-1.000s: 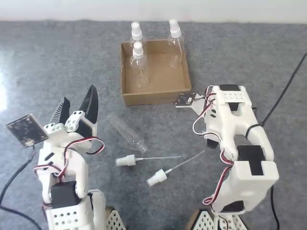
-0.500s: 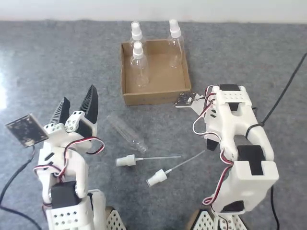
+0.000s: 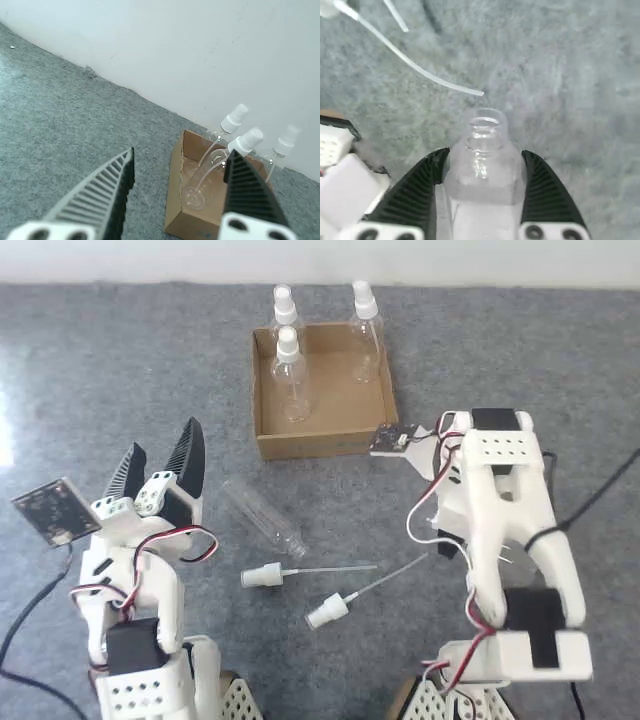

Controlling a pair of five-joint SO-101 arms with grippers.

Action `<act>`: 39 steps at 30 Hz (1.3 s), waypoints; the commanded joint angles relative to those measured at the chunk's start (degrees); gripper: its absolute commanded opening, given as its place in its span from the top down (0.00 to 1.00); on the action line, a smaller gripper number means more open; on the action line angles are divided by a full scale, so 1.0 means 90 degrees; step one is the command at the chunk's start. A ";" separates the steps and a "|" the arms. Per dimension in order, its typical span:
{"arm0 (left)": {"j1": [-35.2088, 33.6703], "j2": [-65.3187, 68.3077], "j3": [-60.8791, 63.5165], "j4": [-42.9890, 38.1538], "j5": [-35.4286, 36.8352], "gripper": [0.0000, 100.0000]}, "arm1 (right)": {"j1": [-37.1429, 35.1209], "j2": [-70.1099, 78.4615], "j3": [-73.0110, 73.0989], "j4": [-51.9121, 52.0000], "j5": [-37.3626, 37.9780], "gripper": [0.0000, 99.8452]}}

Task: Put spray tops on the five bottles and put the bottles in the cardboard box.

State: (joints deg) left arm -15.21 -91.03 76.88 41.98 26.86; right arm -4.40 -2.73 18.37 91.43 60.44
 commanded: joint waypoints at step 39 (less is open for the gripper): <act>0.0029 -0.0117 -0.0347 -0.0186 -0.0059 0.73 | -0.1607 -0.4244 -0.0322 0.0357 -0.6720 0.93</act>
State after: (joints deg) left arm -15.21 -91.03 76.88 41.98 26.86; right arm -18.90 -37.01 18.37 95.12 1.71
